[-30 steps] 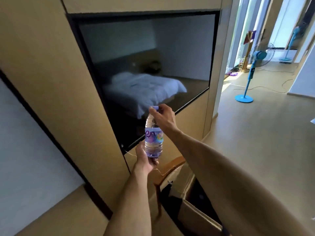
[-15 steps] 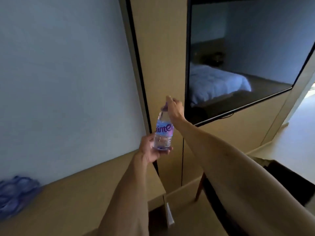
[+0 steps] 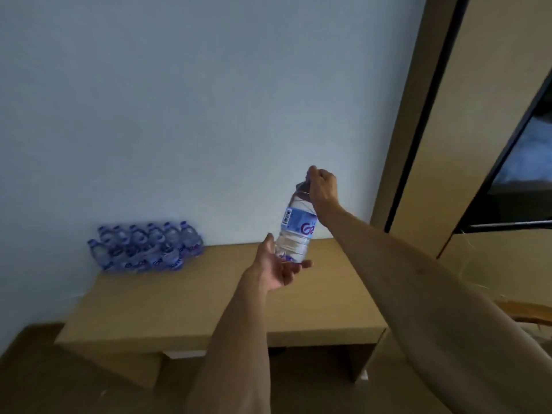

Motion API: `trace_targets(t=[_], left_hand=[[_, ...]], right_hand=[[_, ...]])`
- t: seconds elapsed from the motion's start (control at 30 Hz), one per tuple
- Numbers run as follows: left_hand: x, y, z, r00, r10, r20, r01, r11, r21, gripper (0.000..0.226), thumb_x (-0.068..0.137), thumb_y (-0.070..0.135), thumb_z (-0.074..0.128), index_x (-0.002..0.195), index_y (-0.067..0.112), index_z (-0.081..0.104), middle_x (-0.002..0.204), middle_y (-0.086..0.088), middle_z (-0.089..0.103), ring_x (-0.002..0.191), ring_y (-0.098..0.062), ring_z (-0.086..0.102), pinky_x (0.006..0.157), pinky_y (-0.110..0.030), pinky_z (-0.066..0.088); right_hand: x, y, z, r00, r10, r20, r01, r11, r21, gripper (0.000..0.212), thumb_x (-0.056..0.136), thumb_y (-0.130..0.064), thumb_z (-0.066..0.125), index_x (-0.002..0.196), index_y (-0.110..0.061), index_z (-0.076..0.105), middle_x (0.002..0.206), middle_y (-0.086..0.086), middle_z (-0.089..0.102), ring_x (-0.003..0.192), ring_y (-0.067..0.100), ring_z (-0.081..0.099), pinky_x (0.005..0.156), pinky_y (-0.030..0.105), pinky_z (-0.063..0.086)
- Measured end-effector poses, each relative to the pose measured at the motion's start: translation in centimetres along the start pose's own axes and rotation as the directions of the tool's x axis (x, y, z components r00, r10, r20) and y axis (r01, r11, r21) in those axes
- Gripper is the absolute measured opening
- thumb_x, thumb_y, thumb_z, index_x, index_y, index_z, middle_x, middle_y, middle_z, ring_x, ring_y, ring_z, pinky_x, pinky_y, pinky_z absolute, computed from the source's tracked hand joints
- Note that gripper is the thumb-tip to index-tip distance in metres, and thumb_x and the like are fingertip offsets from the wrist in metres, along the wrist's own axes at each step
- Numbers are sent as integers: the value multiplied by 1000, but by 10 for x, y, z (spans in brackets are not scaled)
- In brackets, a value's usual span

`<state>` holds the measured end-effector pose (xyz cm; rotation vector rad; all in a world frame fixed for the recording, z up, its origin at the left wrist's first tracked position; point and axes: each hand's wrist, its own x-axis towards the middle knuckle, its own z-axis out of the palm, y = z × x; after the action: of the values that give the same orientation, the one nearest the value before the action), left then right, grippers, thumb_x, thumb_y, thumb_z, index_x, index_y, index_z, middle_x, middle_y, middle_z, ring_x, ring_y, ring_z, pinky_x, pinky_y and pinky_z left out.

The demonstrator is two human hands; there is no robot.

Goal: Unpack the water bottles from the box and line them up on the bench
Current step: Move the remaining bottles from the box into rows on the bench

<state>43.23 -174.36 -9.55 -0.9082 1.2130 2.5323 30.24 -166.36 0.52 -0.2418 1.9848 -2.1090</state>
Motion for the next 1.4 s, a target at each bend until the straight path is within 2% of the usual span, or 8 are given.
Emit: trace_targets(t=[0.2,0.37,0.53,0.73,0.97,1.03,1.17,1.4], left_hand=[[-25,14,-64,966,208,-154,-215,976,-26,48,92,45,36,94,10,69,75,-20,67,43,-20,48,45,-21,31],[-22,14,-114,866,302,-399,-354,933,-61,42,91,42,44,98,7,67,70,-13,62,48,-24,51,48,-25,34],[-14,46,-151,770,327,-548,-442,893,-87,17,87,3,46,87,13,61,85,-14,60,69,-27,57,62,-28,41],[7,96,-191,722,159,-674,-457,841,-291,51,100,50,42,123,7,56,113,-19,61,82,-30,61,68,-33,51],[25,136,-217,781,106,-616,-280,940,-193,39,100,39,45,101,3,62,94,-18,69,82,-32,65,88,-46,50],[30,142,-229,775,104,-623,-278,942,-187,38,100,35,45,114,4,62,110,-20,67,98,-35,63,101,-51,46],[33,160,-253,762,197,-617,-388,901,-192,24,94,19,50,102,2,65,87,-15,73,74,-29,71,62,-37,60],[46,208,-276,735,279,-618,-459,875,-150,20,89,8,52,105,2,63,94,-16,68,85,-32,65,87,-48,54]], right_hand=[[-8,14,96,977,-28,210,76,971,-226,23,92,-30,43,84,-11,53,73,7,70,82,30,65,83,40,49],[1,47,142,926,-93,366,324,693,-644,27,92,-41,48,104,-18,57,101,8,62,92,29,55,74,29,35],[27,64,195,934,-55,353,255,796,-549,24,87,-15,52,107,-15,66,109,10,67,103,30,60,81,28,43],[66,64,263,859,11,512,207,907,-367,25,83,-5,56,103,-14,68,92,6,60,78,21,56,74,28,49],[90,70,325,737,86,671,255,883,-394,27,80,0,60,103,-8,70,88,9,65,72,20,58,53,12,44],[97,71,337,741,73,668,277,872,-403,20,79,-4,63,97,-7,73,85,7,68,74,19,62,63,15,48],[116,62,358,756,51,653,329,832,-446,35,87,-34,66,82,-1,73,81,11,74,77,17,64,79,28,50],[141,54,390,851,71,521,202,870,-449,48,84,-50,67,85,-3,74,86,12,73,79,19,63,80,30,48]])
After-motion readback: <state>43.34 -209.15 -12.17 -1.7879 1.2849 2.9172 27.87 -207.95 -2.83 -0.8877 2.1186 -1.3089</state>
